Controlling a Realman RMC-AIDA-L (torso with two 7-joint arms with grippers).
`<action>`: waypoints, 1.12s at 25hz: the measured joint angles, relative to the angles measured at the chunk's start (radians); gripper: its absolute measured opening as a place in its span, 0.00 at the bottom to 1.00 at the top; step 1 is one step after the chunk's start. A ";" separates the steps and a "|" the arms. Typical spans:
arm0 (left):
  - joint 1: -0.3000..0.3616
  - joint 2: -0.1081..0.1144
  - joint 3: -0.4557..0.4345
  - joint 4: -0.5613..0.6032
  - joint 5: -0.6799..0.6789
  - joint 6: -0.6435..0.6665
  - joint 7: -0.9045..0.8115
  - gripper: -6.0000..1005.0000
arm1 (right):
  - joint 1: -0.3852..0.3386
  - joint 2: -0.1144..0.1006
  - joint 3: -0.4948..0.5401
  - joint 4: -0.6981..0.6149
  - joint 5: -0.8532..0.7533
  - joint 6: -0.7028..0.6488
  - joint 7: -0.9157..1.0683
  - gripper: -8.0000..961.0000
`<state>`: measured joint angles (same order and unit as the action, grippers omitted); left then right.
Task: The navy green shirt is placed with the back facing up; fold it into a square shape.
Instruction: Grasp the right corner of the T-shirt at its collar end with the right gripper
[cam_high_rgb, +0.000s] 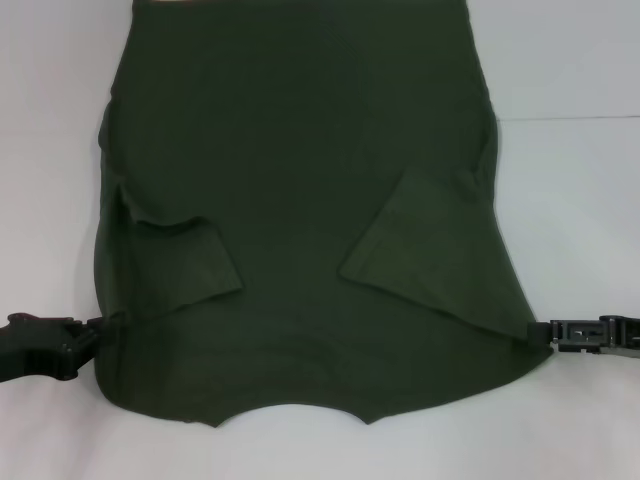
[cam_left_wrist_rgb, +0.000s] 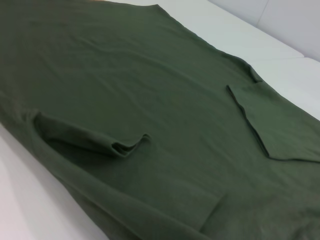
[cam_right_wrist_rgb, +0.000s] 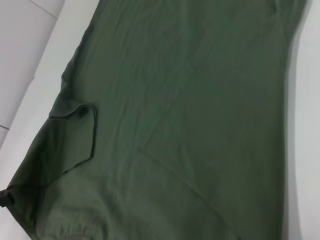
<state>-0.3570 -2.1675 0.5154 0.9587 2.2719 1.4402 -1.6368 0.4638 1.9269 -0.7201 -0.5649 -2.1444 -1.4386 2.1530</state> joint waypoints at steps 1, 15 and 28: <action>0.000 0.000 0.000 0.000 0.001 0.000 0.000 0.06 | 0.003 0.000 -0.001 0.007 -0.003 0.005 0.000 0.95; -0.007 0.001 0.000 -0.003 0.004 -0.007 0.001 0.06 | 0.022 0.024 0.000 0.022 -0.023 0.020 -0.007 0.95; -0.007 0.003 0.000 -0.017 0.003 -0.024 0.003 0.06 | 0.040 0.027 0.008 0.019 -0.021 -0.014 0.000 0.95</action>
<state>-0.3636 -2.1645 0.5155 0.9421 2.2748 1.4162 -1.6336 0.5039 1.9541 -0.7124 -0.5457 -2.1657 -1.4522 2.1534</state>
